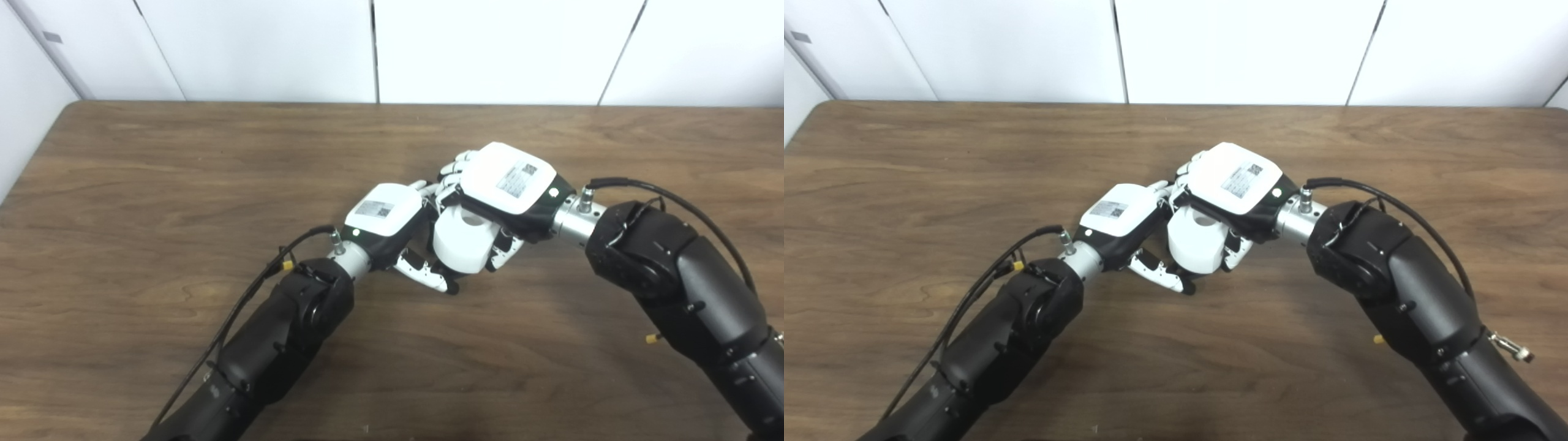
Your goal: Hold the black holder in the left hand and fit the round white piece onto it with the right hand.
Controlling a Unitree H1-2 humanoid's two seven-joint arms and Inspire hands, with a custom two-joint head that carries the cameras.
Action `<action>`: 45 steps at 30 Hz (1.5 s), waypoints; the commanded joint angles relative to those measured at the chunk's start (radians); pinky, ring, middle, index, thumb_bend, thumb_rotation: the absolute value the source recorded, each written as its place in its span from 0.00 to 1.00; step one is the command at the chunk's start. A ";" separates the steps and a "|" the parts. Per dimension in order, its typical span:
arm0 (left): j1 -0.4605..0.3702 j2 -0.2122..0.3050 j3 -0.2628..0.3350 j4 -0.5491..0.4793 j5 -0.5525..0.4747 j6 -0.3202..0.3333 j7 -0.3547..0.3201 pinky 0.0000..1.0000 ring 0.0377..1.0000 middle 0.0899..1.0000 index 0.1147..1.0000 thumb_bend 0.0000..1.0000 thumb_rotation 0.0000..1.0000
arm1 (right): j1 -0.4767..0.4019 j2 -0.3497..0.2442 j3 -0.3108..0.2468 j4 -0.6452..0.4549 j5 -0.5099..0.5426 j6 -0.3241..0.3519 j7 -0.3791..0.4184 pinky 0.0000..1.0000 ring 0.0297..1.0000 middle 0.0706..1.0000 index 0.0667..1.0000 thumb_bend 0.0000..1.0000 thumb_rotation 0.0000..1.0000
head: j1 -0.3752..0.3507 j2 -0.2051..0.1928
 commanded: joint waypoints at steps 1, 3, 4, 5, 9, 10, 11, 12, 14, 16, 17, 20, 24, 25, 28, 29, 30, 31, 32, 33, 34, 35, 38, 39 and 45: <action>0.033 0.026 -0.004 0.055 -0.026 0.006 -0.058 0.86 0.97 0.95 0.52 0.94 0.20 | -0.004 -0.006 0.014 0.003 -0.004 -0.026 0.025 0.82 0.80 0.68 0.44 0.53 0.14 | 0.000 -0.001; 0.035 0.024 0.003 0.061 -0.062 -0.014 -0.049 0.89 0.98 0.94 0.46 0.73 0.12 | -0.002 -0.005 0.015 0.004 -0.007 -0.027 0.023 0.81 0.80 0.68 0.44 0.53 0.14 | -0.002 -0.002; 0.038 0.022 0.007 0.064 -0.074 -0.024 -0.039 0.89 0.98 0.93 0.44 0.63 0.09 | -0.001 -0.005 0.014 0.003 -0.005 -0.027 0.023 0.81 0.80 0.68 0.44 0.53 0.14 | -0.002 -0.002; 0.039 0.021 0.009 0.067 -0.083 -0.032 -0.030 0.90 0.97 0.92 0.43 0.57 0.08 | 0.000 -0.005 0.014 0.000 -0.004 -0.025 0.026 0.81 0.80 0.68 0.44 0.53 0.14 | -0.003 -0.002; 0.040 0.020 0.008 0.072 -0.097 -0.047 -0.018 0.91 0.97 0.91 0.42 0.53 0.07 | 0.005 -0.002 0.003 -0.007 -0.004 -0.008 0.031 0.80 0.80 0.69 0.45 0.53 0.14 | -0.003 -0.001; 0.040 0.021 0.007 0.073 -0.101 -0.047 -0.019 0.91 0.97 0.91 0.41 0.53 0.07 | 0.002 -0.005 0.005 -0.014 -0.017 0.002 0.049 0.79 0.80 0.70 0.45 0.52 0.14 | -0.004 -0.002; 0.039 0.020 0.007 0.073 -0.103 -0.046 -0.022 0.91 0.98 0.91 0.41 0.53 0.07 | 0.000 -0.007 0.006 -0.021 -0.026 0.013 0.068 0.77 0.81 0.75 0.64 0.78 0.19 | -0.003 -0.003; 0.038 0.020 0.006 0.074 -0.105 -0.045 -0.025 0.92 0.98 0.91 0.41 0.53 0.07 | -0.001 -0.008 0.006 -0.026 -0.029 0.021 0.081 0.76 0.82 0.78 0.75 0.87 0.21 | -0.003 -0.003; 0.037 0.019 0.005 0.076 -0.107 -0.044 -0.028 0.92 0.98 0.91 0.41 0.52 0.07 | -0.003 -0.008 0.003 -0.033 -0.031 0.033 0.101 0.75 0.83 0.84 0.93 0.97 0.24 | -0.005 -0.004; 0.036 0.019 0.003 0.077 -0.106 -0.043 -0.028 0.92 0.98 0.92 0.42 0.52 0.07 | -0.005 -0.008 0.001 -0.036 -0.037 0.037 0.106 0.75 0.84 0.89 0.98 0.99 0.26 | -0.004 -0.005; 0.036 0.019 0.002 0.079 -0.107 -0.044 -0.026 0.92 0.98 0.92 0.42 0.53 0.07 | -0.005 -0.008 0.000 -0.037 -0.040 0.039 0.105 0.75 0.85 0.90 0.99 1.00 0.26 | -0.004 -0.006; 0.035 0.018 0.002 0.085 -0.110 -0.050 -0.019 0.91 0.98 0.92 0.41 0.53 0.07 | -0.004 -0.002 -0.008 -0.039 -0.047 0.046 0.092 0.75 0.84 0.90 1.00 1.00 0.25 | -0.007 -0.009; 0.032 0.017 0.000 0.089 -0.106 -0.048 -0.019 0.91 0.98 0.92 0.41 0.53 0.07 | -0.006 0.003 -0.017 -0.038 -0.042 0.045 0.077 0.75 0.84 0.88 1.00 0.99 0.24 | -0.007 -0.011; 0.032 0.017 0.001 0.089 -0.108 -0.048 -0.019 0.91 0.98 0.92 0.41 0.53 0.07 | -0.006 0.004 -0.019 -0.038 -0.042 0.044 0.071 0.74 0.83 0.88 1.00 0.99 0.24 | -0.007 -0.011; 0.030 0.016 0.001 0.093 -0.109 -0.051 -0.018 0.91 0.98 0.92 0.41 0.53 0.07 | -0.003 0.008 -0.027 -0.038 -0.036 0.042 0.056 0.73 0.82 0.87 1.00 1.00 0.23 | -0.009 -0.013; 0.030 0.016 0.000 0.094 -0.106 -0.052 -0.017 0.91 0.98 0.92 0.41 0.53 0.07 | -0.003 0.008 -0.028 -0.039 -0.034 0.042 0.055 0.73 0.82 0.87 1.00 0.99 0.23 | -0.008 -0.013; 0.029 0.016 -0.001 0.095 -0.104 -0.054 -0.016 0.90 0.98 0.92 0.41 0.53 0.07 | -0.002 0.008 -0.030 -0.040 -0.034 0.042 0.055 0.73 0.82 0.87 1.00 0.99 0.23 | -0.008 -0.013; 0.029 0.016 -0.002 0.095 -0.103 -0.055 -0.015 0.90 0.98 0.92 0.41 0.53 0.07 | -0.002 0.008 -0.030 -0.041 -0.034 0.042 0.054 0.74 0.82 0.87 1.00 0.98 0.23 | -0.008 -0.013; 0.028 0.016 -0.002 0.096 -0.102 -0.055 -0.014 0.90 0.98 0.92 0.41 0.53 0.07 | -0.003 0.008 -0.031 -0.042 -0.034 0.042 0.054 0.74 0.82 0.87 1.00 0.98 0.23 | -0.008 -0.011; 0.028 0.015 -0.003 0.094 -0.101 -0.052 -0.017 0.90 0.98 0.92 0.41 0.53 0.07 | -0.003 0.007 -0.032 -0.044 -0.034 0.041 0.054 0.74 0.82 0.87 1.00 0.98 0.23 | -0.008 -0.011; 0.028 0.015 -0.003 0.093 -0.100 -0.050 -0.018 0.90 0.98 0.92 0.41 0.53 0.07 | -0.003 0.007 -0.033 -0.044 -0.034 0.041 0.053 0.74 0.82 0.87 1.00 0.97 0.24 | -0.008 -0.011; 0.027 0.015 -0.004 0.093 -0.100 -0.050 -0.019 0.90 0.98 0.92 0.41 0.53 0.07 | -0.004 0.007 -0.034 -0.045 -0.033 0.040 0.053 0.74 0.82 0.86 1.00 0.97 0.24 | -0.007 -0.011; 0.028 0.014 -0.001 0.092 -0.105 -0.048 -0.020 0.91 0.98 0.92 0.41 0.53 0.07 | -0.006 0.006 -0.036 -0.044 -0.033 0.034 0.046 0.73 0.82 0.86 1.00 0.96 0.23 | -0.007 -0.011; 0.028 0.014 -0.001 0.092 -0.105 -0.045 -0.022 0.91 0.98 0.92 0.41 0.53 0.07 | -0.008 0.007 -0.037 -0.043 -0.030 0.032 0.042 0.73 0.81 0.86 1.00 0.96 0.23 | -0.007 -0.011; 0.028 0.014 -0.001 0.100 -0.109 -0.055 -0.012 0.90 0.98 0.92 0.42 0.53 0.07 | -0.034 0.010 -0.055 -0.055 0.001 0.044 0.059 0.73 0.81 0.84 1.00 0.99 0.23 | -0.009 -0.015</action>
